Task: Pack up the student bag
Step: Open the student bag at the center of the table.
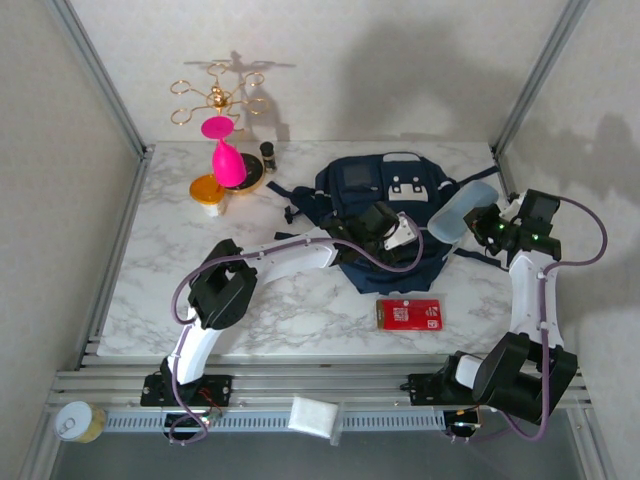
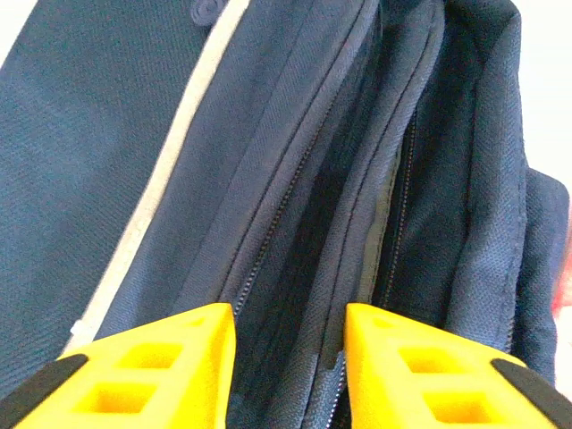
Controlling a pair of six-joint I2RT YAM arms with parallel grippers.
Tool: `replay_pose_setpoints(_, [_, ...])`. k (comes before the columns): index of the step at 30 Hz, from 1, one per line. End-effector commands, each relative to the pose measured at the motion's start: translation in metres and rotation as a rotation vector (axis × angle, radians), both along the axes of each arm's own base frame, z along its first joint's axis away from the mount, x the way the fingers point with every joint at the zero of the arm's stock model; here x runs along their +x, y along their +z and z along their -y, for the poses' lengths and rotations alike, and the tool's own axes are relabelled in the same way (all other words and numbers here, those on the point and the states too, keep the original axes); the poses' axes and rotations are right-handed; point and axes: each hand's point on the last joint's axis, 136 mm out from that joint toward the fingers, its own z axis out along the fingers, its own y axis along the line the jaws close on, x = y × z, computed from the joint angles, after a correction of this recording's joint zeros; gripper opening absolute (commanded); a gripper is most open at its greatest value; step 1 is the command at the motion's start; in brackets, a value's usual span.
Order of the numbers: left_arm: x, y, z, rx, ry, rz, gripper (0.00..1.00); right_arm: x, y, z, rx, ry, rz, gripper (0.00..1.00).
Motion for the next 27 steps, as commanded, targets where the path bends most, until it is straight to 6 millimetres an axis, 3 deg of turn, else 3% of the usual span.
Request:
replay_pose_setpoints(1, [0.035,0.016,0.003,-0.011,0.062,0.143,0.34,-0.001,0.007,0.001,-0.012,0.013,0.012,0.16])
replay_pose_setpoints(4, [0.034,0.011,0.006,0.010,0.039,0.133,0.34,-0.004,0.010,0.003,-0.031,0.011,0.007,0.16])
replay_pose_setpoints(9, [0.008,-0.015,0.015,0.073,-0.094,0.040,0.46,-0.005,0.010,0.002,-0.031,0.011,0.008,0.17])
replay_pose_setpoints(13, [0.017,-0.026,0.014,0.120,-0.083,0.070,0.44,-0.004,0.009,0.002,-0.030,0.012,0.005,0.17])
replay_pose_setpoints(15, [0.027,-0.025,0.014,0.127,-0.056,0.112,0.37,-0.004,0.011,0.002,-0.033,0.014,0.010,0.17])
replay_pose_setpoints(19, [0.041,-0.006,0.021,0.081,-0.018,0.174,0.13,-0.006,0.011,0.002,-0.038,0.013,0.006,0.17])
replay_pose_setpoints(22, [0.045,0.019,0.027,0.036,-0.006,0.195,0.00,-0.008,0.012,0.003,-0.044,0.006,-0.007,0.16])
replay_pose_setpoints(27, [0.065,0.081,0.019,-0.079,0.127,0.228,0.00,-0.018,0.020,0.008,-0.077,-0.027,-0.037,0.16])
